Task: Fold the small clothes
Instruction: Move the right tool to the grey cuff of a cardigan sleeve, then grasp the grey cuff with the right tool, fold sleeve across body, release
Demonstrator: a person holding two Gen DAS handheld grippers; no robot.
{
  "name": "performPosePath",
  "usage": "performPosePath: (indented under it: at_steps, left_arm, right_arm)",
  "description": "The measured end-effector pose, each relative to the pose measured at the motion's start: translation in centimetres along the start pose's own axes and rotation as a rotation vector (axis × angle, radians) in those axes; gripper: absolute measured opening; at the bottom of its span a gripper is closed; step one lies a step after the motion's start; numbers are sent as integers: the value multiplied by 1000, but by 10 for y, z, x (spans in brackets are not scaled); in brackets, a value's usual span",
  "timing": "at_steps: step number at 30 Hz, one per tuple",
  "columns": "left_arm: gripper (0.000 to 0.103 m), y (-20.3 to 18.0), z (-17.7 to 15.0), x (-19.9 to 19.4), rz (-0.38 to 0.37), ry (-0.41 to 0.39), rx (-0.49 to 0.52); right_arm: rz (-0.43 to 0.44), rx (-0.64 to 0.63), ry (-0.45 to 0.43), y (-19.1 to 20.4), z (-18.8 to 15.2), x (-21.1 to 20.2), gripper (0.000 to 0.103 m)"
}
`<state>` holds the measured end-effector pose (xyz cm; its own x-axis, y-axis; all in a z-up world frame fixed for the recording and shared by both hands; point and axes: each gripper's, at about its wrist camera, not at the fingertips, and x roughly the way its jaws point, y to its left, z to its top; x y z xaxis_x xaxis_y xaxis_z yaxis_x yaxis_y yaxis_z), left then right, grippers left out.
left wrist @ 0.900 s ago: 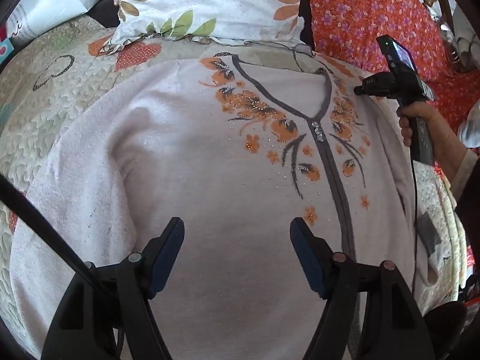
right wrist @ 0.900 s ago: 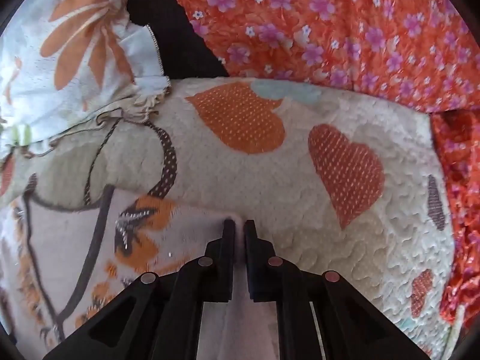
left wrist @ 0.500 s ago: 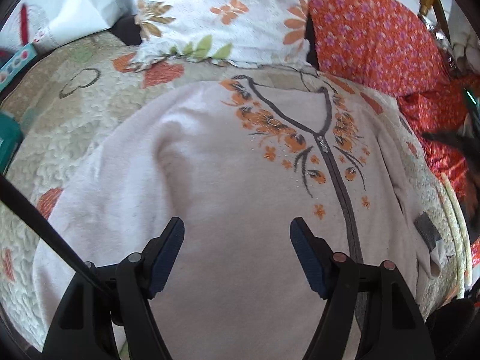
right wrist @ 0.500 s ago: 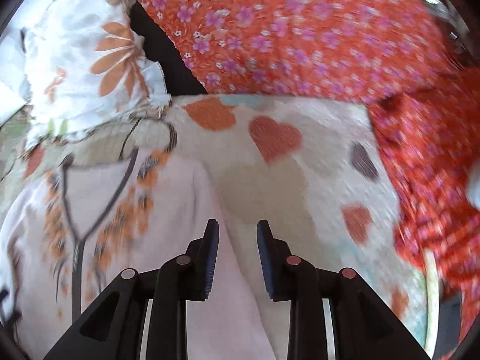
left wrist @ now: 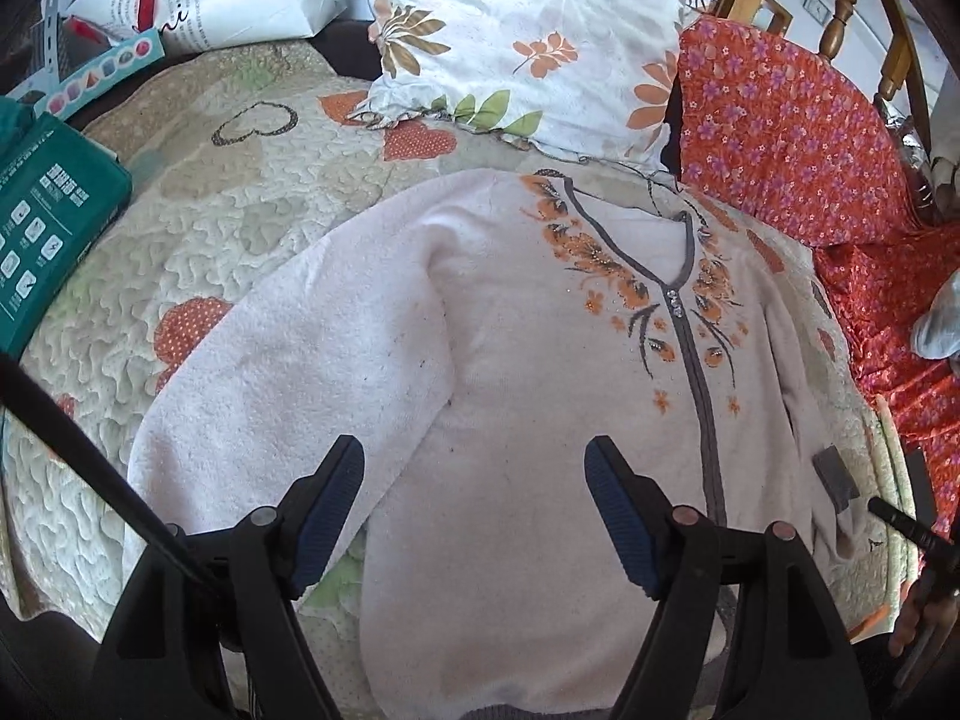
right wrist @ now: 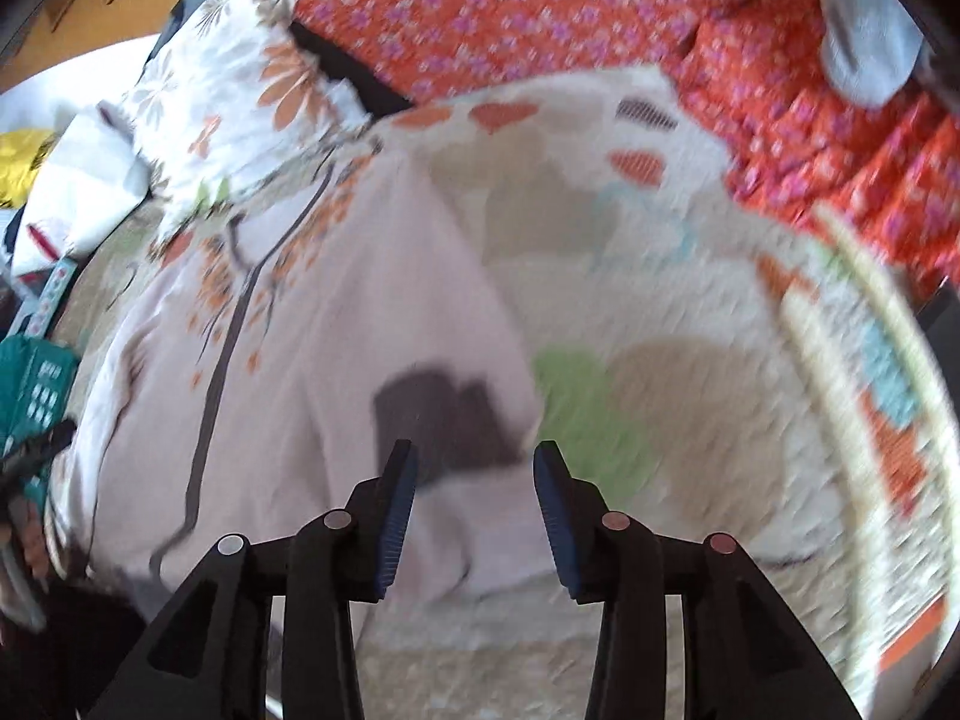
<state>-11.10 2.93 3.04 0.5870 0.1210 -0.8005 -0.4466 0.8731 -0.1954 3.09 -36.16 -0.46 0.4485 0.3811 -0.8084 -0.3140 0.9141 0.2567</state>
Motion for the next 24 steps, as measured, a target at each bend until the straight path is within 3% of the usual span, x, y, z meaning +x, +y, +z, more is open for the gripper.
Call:
performPosePath:
  at_steps: [3,6,7,9,12,17,24]
  left_arm:
    - [75,2,-2,4,-17,-31,-1]
    - [75,2,-3,14,-4,-29,12]
    - [75,2,-2,16,0,-25,13]
    - [75,3,0,21,-4,-11,8]
    - [75,5,1,20,-10,-20,-5]
    - [75,11,4,16,-10,-32,-26]
    - [75,28,12,15,-52,-33,-142]
  right_arm:
    - [3,-31,-20,14,-8,-3,47]
    - [-35,-129,-43,38,-8,-3,61]
    - [-66,-166,-39,46,-5,2,66]
    - [-152,-226,-18,59,-2,21,66]
    - [-196,-236,57,52,10,34,5]
    - [-295,-28,-120,-20,22,-16,4]
    - [-607,278,-301,-145,51,-106,4]
